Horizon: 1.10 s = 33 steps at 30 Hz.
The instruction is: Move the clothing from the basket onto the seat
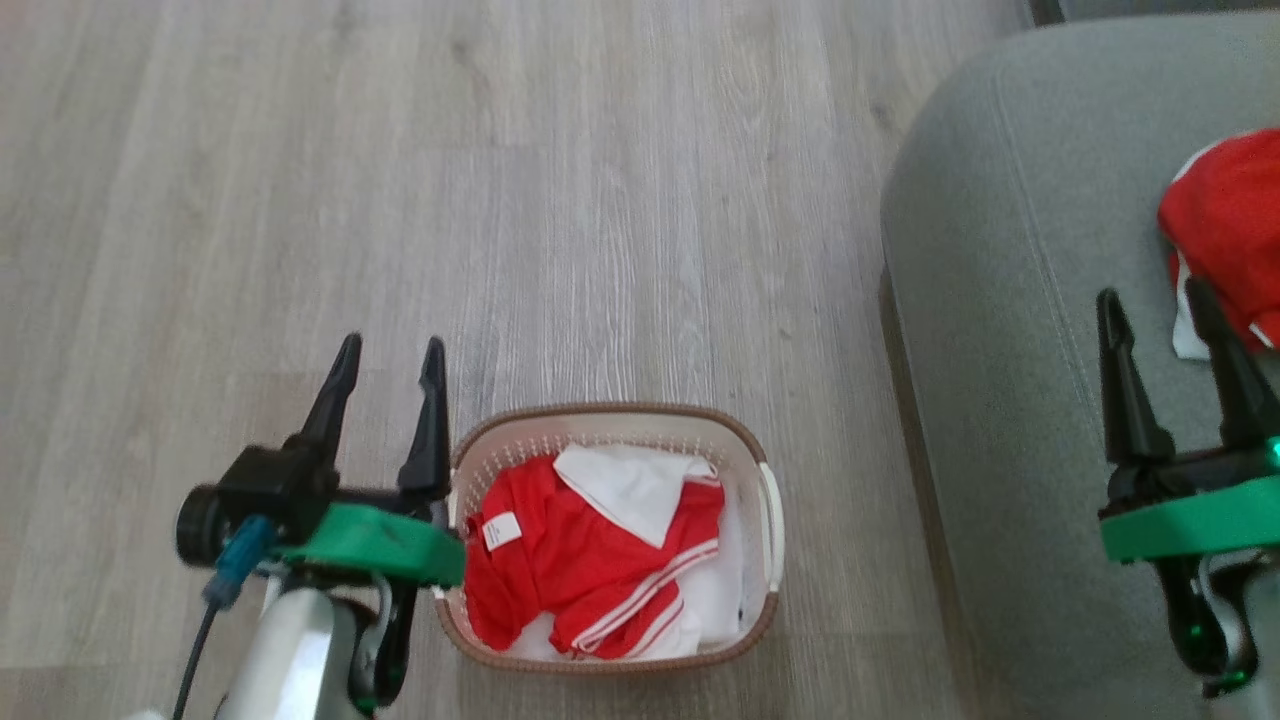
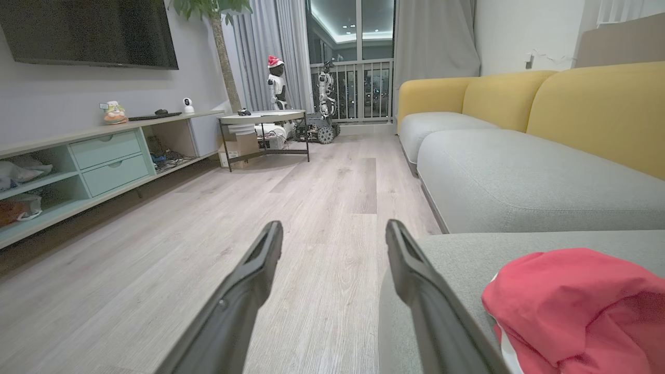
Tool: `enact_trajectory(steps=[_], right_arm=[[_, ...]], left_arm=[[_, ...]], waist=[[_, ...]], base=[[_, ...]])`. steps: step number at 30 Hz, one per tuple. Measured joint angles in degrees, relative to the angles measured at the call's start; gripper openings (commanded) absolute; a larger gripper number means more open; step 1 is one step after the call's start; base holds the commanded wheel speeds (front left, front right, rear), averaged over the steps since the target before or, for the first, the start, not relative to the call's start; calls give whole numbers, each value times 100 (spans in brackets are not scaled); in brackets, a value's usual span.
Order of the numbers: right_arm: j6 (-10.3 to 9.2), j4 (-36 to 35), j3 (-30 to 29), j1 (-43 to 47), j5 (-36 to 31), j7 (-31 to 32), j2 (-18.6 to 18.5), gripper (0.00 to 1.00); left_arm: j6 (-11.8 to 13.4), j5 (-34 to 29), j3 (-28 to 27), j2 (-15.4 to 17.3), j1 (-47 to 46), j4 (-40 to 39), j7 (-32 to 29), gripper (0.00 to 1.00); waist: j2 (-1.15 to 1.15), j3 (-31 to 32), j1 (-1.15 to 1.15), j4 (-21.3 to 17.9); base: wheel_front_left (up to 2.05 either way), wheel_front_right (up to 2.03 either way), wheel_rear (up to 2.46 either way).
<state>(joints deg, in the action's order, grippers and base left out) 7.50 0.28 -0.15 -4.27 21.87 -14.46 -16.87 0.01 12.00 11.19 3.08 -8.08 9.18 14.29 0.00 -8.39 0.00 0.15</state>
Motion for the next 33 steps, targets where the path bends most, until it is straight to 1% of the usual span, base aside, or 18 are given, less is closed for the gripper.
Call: enact_trajectory(steps=[6,13,20,22,27,28,33], right_arm=[[0,-18,54,-333,116,0,-134,100],[0,-76,75,-773,266,-1,-193,100],[0,-199,63,-1172,401,-1,-314,100],[0,-242,55,-1321,409,-1,-332,100],[0,-347,41,-1606,495,-2,-391,100],[0,-347,41,-1606,495,-2,-391,100],[0,-503,33,-1902,556,-18,-437,100]], left_arm=[[1,-22,171,-32,-417,338,1,100],[36,54,343,-43,-946,1009,1,100],[107,238,612,-51,-1628,2027,0,100],[119,124,711,-53,-1847,2357,0,100],[111,299,848,-67,-2294,3266,0,100],[111,299,848,-67,-2294,3266,0,100],[96,468,920,-68,-2769,4078,0,100]], waist=[[0,-421,0,-177],[0,-963,0,-445],[0,-1613,0,-628],[0,-1803,0,-671],[0,-2251,0,-780],[0,-2251,0,-780],[0,-2696,1,-899]], base=[[0,0,0],[0,0,0],[0,0,0],[0,0,0],[0,0,0],[0,0,0],[0,0,0]])
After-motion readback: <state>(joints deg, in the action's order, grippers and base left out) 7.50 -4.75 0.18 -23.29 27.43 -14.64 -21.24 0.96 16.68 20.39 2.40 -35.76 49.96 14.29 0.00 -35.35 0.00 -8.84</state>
